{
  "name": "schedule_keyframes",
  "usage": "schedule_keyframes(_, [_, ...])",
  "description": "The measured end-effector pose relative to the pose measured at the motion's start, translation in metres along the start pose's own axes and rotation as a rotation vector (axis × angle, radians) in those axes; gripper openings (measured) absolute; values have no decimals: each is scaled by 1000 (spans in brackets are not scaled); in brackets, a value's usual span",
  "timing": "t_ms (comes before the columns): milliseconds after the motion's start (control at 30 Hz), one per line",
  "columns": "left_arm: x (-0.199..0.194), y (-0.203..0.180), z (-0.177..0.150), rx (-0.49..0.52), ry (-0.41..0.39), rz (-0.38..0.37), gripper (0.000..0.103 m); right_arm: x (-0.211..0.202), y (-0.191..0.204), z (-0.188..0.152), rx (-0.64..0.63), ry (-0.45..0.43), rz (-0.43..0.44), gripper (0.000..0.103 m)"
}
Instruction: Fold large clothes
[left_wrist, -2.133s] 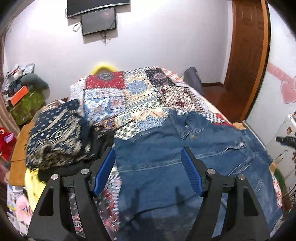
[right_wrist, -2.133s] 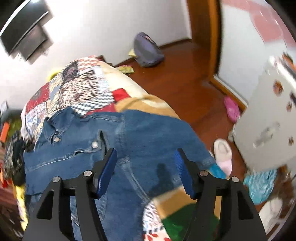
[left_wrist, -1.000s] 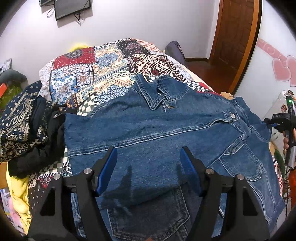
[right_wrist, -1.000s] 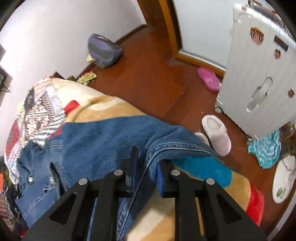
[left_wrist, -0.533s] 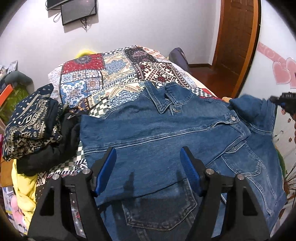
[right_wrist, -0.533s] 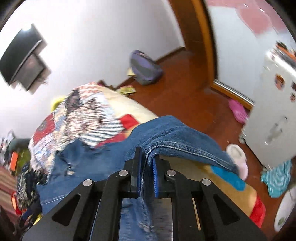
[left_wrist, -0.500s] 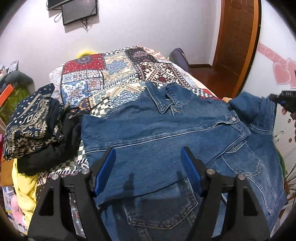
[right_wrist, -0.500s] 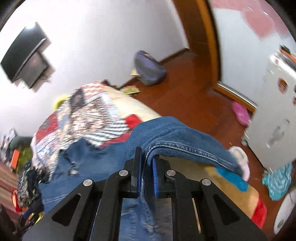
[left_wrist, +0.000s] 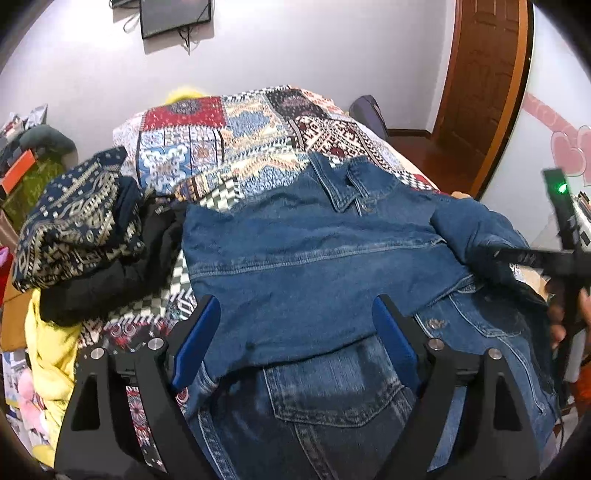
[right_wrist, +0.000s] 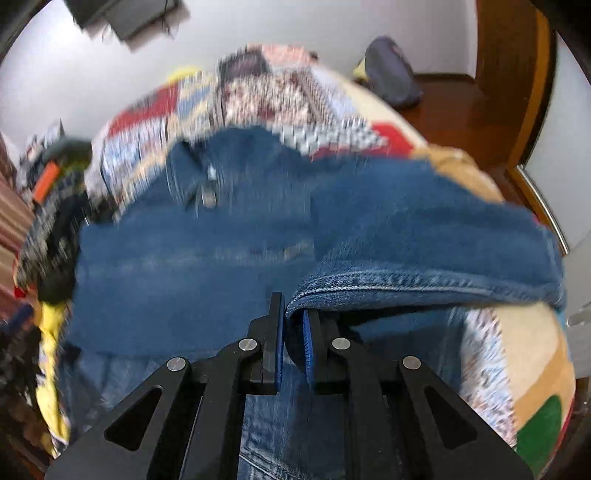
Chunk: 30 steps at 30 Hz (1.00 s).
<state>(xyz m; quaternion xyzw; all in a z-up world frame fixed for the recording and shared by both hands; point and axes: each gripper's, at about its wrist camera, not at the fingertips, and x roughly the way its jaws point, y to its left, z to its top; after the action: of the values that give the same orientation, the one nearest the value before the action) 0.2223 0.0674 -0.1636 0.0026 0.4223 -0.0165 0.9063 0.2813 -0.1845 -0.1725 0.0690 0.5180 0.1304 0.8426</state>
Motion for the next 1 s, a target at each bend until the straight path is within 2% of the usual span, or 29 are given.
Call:
schedule_keyframes(100, [6, -2, -5, 5, 32, 4, 84, 2, 0, -4, -7, 35, 1, 12])
schedule_keyframes(133, [8, -2, -6, 7, 38, 7, 84, -1, -1, -4, -5, 46, 12, 18])
schedule_keyframes(233, [11, -4, -6, 2, 47, 7, 84, -14, -11, -4, 32, 80, 71, 48])
schedule_keyframes(400, [10, -5, 3, -16, 23, 6, 84, -48, -34, -4, 110, -11, 62, 50])
schedule_keyframes(467, [10, -6, 8, -26, 16, 3, 84, -58, -55, -2, 182, -48, 54, 61])
schedule_keyframes(567, [13, -7, 14, -39, 13, 4, 84, -62, -92, -1, 301, -89, 22, 62])
schedule_keyframes(800, [25, -12, 19, -60, 35, -14, 84, -21, -163, -6, 584, -34, 38, 62])
schedule_keyframes(900, [34, -14, 18, -57, 58, -11, 84, -2, -176, -7, 658, -19, 72, 62])
schedule_keyframes(1000, [40, -14, 16, -63, 72, -10, 84, 1, -182, -4, 692, -64, 65, 62])
